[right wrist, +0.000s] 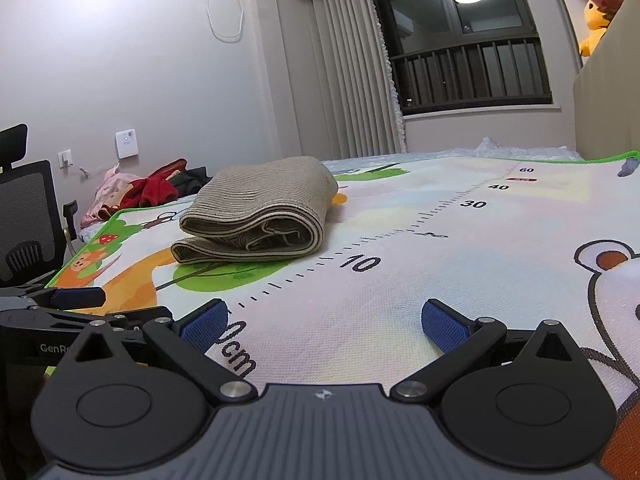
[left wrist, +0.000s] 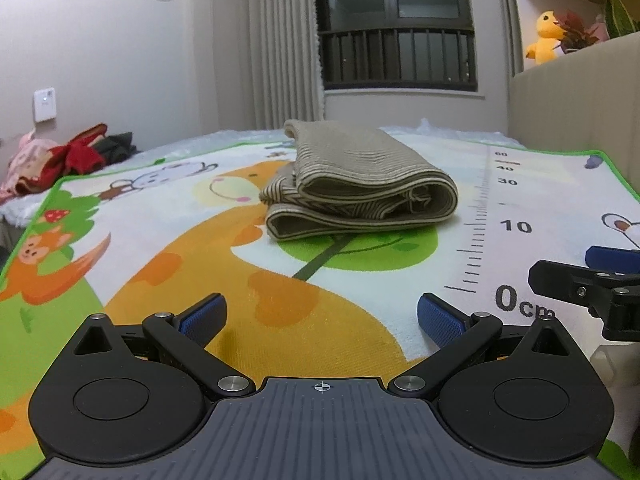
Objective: Fold clothes
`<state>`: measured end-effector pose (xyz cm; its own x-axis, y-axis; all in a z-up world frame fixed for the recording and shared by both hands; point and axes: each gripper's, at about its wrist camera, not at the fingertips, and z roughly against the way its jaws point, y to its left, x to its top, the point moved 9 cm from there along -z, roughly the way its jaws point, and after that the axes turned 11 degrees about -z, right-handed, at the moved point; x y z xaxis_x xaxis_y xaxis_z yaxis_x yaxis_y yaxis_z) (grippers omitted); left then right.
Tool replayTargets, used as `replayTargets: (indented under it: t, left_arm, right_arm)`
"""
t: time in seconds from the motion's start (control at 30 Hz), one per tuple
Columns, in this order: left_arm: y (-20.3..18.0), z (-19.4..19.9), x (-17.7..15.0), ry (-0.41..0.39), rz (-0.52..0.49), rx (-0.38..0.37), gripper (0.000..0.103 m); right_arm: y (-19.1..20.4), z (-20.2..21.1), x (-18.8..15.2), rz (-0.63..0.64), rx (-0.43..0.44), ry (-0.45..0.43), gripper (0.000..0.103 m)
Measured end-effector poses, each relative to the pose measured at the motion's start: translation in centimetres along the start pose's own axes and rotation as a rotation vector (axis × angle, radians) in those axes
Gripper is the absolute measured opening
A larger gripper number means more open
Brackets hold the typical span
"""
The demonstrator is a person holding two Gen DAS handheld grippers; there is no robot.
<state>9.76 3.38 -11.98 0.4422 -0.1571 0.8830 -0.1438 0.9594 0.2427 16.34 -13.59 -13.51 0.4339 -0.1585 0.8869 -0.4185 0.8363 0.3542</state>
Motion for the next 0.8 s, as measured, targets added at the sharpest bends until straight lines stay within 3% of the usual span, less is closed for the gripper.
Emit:
replayTargets:
  t: [0.8]
  left_arm:
    - [0.6,1.3,0.4,-0.073,0.036,0.012,0.103]
  right_arm:
    - [0.0,0.5,-0.3,0.009,0.011,-0.024,0.103]
